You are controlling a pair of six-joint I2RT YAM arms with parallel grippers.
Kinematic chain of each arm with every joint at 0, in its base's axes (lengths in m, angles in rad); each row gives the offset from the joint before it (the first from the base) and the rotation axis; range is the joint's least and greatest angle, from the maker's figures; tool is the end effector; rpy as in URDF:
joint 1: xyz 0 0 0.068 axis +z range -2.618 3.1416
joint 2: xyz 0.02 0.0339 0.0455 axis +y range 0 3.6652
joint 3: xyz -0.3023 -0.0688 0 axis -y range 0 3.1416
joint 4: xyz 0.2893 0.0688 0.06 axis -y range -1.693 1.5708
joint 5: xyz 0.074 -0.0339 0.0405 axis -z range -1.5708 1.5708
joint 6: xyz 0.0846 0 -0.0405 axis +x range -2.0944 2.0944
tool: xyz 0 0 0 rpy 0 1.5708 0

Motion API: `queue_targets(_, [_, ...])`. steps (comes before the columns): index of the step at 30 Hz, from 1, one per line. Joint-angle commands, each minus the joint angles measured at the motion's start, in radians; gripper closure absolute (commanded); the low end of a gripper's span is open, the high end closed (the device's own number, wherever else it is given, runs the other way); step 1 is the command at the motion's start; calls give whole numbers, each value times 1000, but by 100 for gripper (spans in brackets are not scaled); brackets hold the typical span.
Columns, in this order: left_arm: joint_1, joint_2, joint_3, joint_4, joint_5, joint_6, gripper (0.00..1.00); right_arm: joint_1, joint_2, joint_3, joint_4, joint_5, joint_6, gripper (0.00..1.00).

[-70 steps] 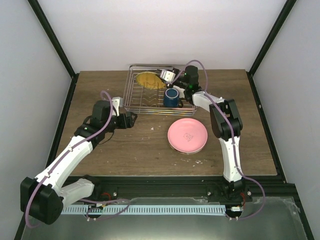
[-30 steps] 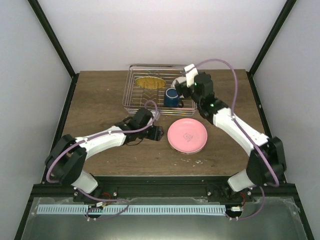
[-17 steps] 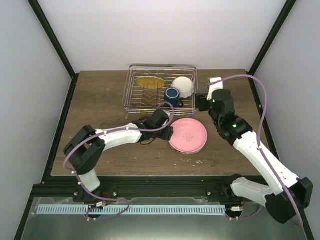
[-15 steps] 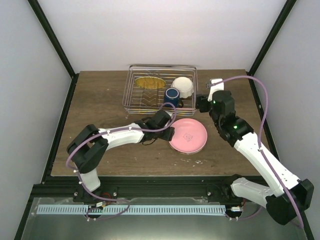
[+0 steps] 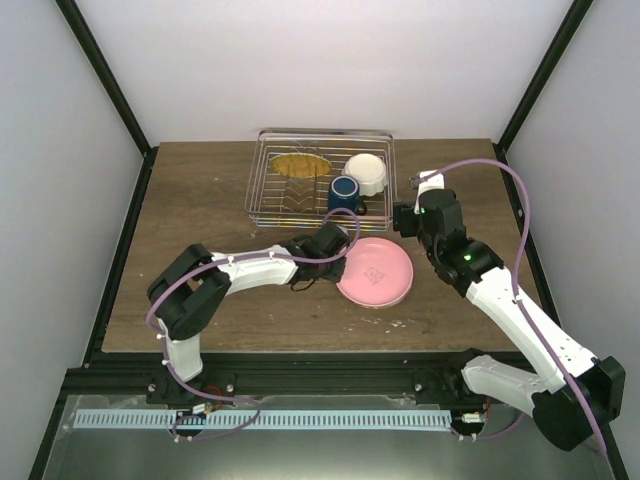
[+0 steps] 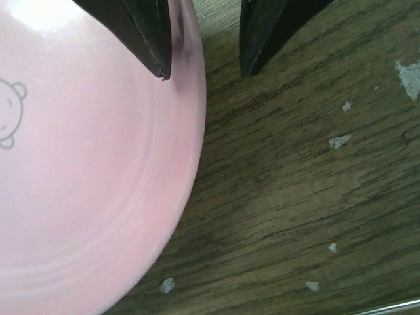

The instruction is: Load the mixed dishes into the dish rack

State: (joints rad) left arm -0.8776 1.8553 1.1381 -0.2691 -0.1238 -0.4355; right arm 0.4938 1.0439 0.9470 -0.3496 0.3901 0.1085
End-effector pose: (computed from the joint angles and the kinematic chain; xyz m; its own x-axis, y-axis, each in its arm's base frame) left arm 0.2952 -0.3391 0.1270 -0.7868 0.2920 -0.5437 0.4278 0.8931 -0.1394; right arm 0.2786 0.1134 0.3408 -0.3928 -0.0977 -0.9144 -0.0944 0.9934 -0.0656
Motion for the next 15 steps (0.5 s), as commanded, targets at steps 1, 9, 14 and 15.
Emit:
queue_targets(1, [-1,11,21,-16,-18,1,73,8,-12,4,8,18,-1,21])
queue_targets(9, [-1,-16,14,-25,-22,3,92,8,-2,-4,13,13,-1,21])
queue_targets(14, [-1,-81,-12,-38,-42,2,100,7,5,-5,10,-21,5,19])
queue_targets(15, [-1,-101,-20,-41,-49,2,100,8,7,-5,8,-35,10,18])
